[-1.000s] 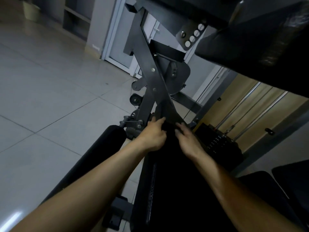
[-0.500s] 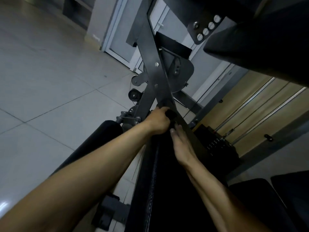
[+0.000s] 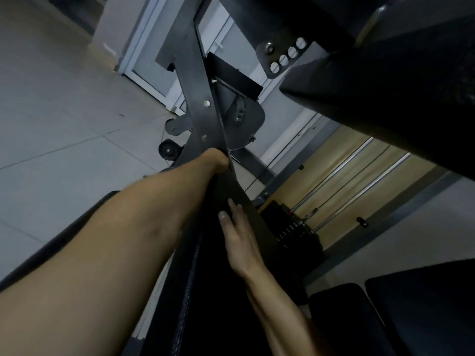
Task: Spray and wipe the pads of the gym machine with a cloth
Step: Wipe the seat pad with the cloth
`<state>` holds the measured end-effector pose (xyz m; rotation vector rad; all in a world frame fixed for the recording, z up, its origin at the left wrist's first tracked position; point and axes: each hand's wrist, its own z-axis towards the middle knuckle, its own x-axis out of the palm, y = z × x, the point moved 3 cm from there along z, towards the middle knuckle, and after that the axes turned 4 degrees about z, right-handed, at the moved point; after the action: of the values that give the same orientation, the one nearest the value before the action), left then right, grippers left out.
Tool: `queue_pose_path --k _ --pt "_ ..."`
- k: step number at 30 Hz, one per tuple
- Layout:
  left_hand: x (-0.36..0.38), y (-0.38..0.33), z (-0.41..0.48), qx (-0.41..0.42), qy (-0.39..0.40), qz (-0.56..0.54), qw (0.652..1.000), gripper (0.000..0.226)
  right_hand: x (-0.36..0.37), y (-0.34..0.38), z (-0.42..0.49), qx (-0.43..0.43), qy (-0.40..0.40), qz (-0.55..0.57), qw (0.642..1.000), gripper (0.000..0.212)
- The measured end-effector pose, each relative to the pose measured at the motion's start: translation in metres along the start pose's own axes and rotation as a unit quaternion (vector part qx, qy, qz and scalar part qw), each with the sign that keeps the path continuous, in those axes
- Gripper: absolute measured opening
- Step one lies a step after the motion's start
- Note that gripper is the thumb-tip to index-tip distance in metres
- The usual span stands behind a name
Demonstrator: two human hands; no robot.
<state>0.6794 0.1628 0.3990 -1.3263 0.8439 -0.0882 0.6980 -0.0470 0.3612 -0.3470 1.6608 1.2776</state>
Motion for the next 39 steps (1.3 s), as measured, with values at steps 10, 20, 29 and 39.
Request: queue_pose_path --k 10,20,29,39 --pt "0.002 0.035 -0.001 -0.008 -0.010 -0.081 0.997 0.036 0.002 0.001 -0.004 -0.005 -0.008 -0.006 1.000 0.060" --pt "0.003 0.044 -0.012 -0.034 -0.034 -0.158 0.986 0.043 0.003 0.001 -0.002 -0.009 -0.015 -0.003 1.000 0.060" --pt "0.001 0.030 -0.055 0.004 -0.015 -0.158 0.987 0.034 0.003 -0.001 0.001 -0.009 -0.017 -0.004 1.000 0.063" --pt "0.000 0.037 -0.134 0.022 -0.012 -0.139 0.990 0.033 0.001 0.000 0.007 0.004 -0.020 0.023 1.000 0.060"
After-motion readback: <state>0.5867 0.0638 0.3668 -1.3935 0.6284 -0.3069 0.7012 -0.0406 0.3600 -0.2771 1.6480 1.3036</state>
